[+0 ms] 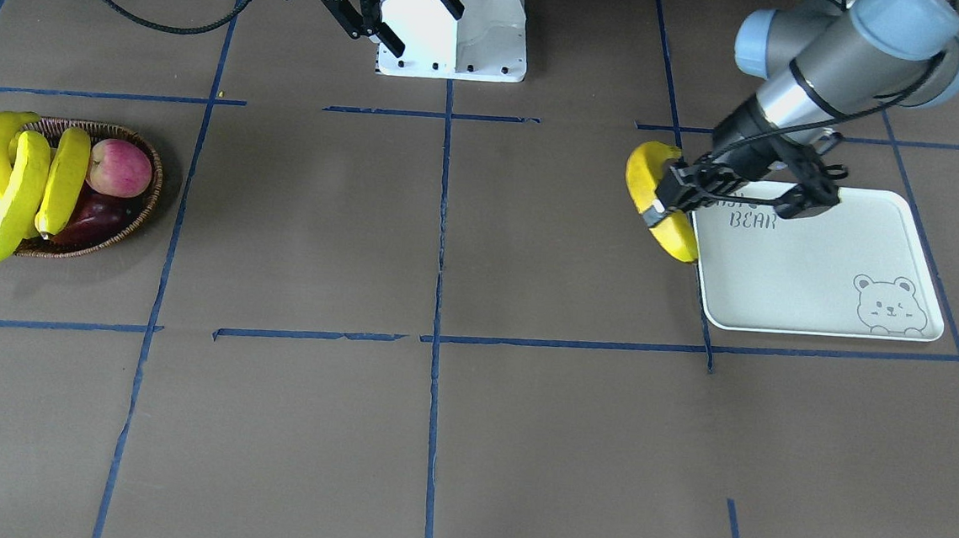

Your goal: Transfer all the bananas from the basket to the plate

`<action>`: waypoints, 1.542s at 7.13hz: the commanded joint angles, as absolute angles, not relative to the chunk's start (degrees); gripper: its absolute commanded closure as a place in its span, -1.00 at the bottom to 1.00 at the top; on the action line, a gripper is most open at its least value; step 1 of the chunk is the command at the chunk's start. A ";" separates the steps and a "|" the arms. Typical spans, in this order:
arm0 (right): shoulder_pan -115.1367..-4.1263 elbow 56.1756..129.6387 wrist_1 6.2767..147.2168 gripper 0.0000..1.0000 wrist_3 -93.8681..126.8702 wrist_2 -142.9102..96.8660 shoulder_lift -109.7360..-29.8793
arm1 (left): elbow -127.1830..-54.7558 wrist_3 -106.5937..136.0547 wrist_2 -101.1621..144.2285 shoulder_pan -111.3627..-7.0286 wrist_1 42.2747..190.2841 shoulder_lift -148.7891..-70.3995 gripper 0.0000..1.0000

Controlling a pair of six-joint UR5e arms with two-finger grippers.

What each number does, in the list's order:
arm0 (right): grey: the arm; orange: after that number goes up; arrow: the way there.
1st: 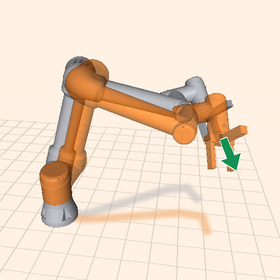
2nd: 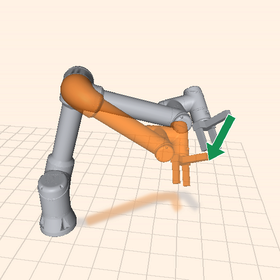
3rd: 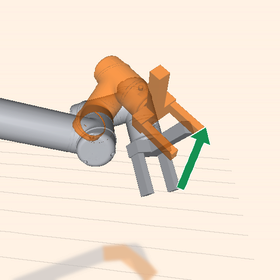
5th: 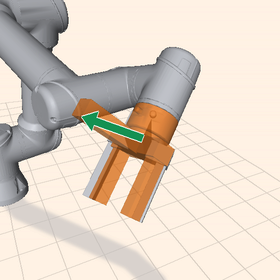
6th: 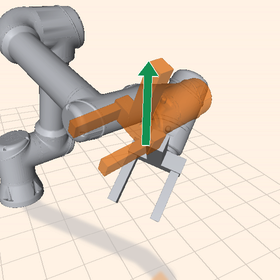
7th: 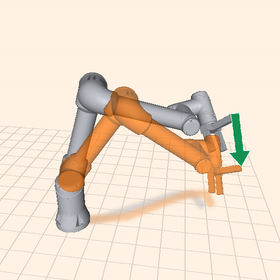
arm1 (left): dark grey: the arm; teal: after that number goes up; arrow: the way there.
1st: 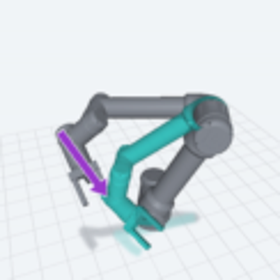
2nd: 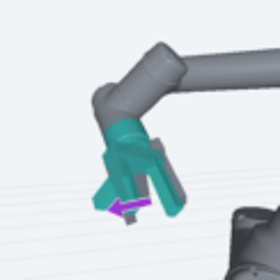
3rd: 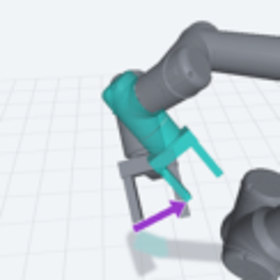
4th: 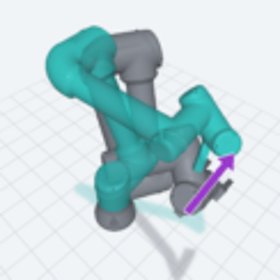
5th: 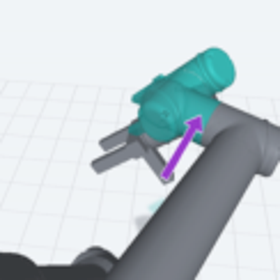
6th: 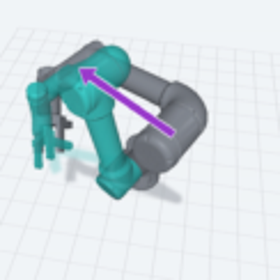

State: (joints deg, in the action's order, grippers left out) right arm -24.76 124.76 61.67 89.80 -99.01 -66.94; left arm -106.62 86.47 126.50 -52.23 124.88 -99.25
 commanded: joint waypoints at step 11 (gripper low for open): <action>-33.92 124.28 69.35 -1.00 86.04 -104.24 -68.99 | -91.41 57.75 115.76 -57.57 125.16 -84.82 0.21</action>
State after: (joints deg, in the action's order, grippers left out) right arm -33.51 124.10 69.56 86.05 -104.23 -69.01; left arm -91.64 57.96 116.48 -57.60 125.14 -84.94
